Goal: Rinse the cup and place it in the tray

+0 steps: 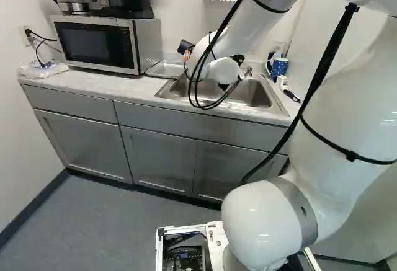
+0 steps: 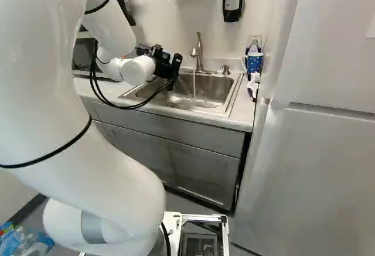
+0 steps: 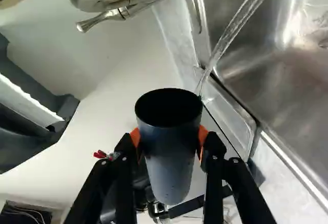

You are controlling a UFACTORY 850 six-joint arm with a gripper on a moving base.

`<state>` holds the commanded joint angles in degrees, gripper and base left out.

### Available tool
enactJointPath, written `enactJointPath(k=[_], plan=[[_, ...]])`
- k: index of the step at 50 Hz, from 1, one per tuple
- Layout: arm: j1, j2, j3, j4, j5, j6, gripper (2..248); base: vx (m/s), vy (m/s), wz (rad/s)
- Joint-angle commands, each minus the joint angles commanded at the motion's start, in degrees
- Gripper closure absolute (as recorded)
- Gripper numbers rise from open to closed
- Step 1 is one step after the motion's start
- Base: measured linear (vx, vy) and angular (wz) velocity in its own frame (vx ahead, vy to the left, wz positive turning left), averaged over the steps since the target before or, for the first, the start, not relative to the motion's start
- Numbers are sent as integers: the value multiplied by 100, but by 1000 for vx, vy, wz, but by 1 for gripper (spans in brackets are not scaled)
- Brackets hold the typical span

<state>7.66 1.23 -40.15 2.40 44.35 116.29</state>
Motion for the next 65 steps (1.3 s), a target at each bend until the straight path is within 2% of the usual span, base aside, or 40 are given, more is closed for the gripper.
enactJointPath(k=[5, 65], plan=[[0, 0, 0, 0, 0, 301, 127, 0, 0, 0], [0, 0, 0, 0, 0, 301, 127, 0, 0, 0]])
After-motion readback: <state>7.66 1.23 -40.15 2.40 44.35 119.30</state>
